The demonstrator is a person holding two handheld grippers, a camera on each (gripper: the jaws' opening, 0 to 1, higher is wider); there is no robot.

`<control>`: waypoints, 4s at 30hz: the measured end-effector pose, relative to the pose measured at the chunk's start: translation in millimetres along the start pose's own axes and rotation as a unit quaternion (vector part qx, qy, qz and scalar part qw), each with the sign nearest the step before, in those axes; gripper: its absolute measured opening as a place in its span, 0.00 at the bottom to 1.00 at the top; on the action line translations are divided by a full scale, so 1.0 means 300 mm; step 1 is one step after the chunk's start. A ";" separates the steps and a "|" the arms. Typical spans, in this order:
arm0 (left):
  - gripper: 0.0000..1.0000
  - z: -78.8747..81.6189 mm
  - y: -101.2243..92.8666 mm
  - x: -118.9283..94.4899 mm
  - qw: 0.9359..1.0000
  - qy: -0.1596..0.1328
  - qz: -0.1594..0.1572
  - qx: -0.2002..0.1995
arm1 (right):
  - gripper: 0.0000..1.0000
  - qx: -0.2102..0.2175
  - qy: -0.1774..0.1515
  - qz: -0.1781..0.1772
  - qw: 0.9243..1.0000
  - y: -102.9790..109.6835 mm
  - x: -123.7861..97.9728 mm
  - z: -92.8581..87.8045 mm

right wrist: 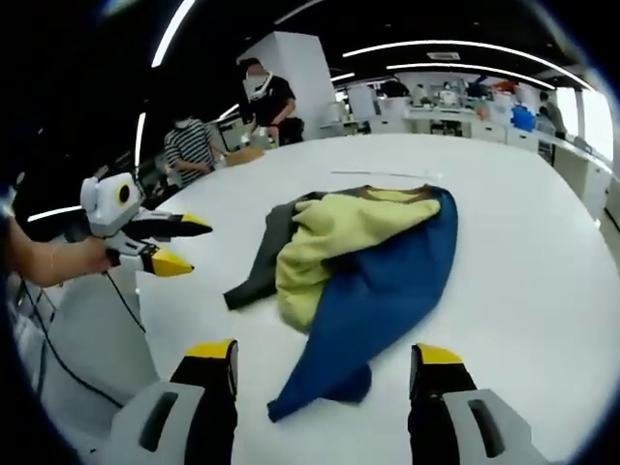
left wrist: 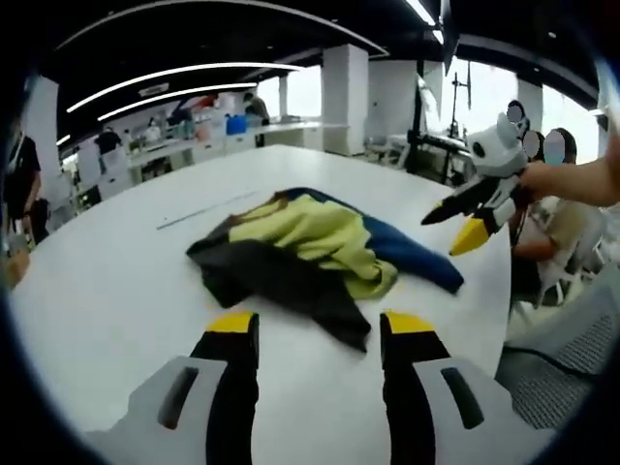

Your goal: Fold the garment on the visible template until the final outline fits inside the template.

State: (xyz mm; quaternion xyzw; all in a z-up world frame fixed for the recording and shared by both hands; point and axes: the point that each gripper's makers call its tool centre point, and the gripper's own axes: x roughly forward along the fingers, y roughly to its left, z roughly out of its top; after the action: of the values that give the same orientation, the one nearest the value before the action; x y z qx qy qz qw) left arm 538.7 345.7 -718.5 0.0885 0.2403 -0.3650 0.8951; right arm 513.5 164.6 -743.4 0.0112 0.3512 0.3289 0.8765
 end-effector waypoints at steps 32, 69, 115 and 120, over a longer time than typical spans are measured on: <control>0.15 -0.144 -0.078 0.172 0.989 0.092 0.021 0.113 | 0.11 -0.041 0.000 -0.068 0.997 0.060 0.017 -0.168; 0.01 0.067 0.218 -0.189 0.980 -0.037 0.156 -0.121 | 0.00 0.006 -0.045 -0.156 0.987 -0.168 -0.184 0.052; 0.01 -0.192 0.720 -0.493 0.927 0.009 0.349 -0.139 | 0.00 0.122 -0.005 -0.211 0.970 -0.635 -0.378 0.078; 0.01 -0.224 0.760 -0.512 0.922 0.037 0.369 -0.115 | 0.00 0.119 0.011 -0.226 0.967 -0.683 -0.386 0.054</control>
State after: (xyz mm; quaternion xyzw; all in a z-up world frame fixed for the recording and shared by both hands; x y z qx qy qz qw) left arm 577.8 625.5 -704.8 0.0805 0.2636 0.0244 0.9610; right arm 578.1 -60.2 -712.2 0.0321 0.3908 0.0786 0.9165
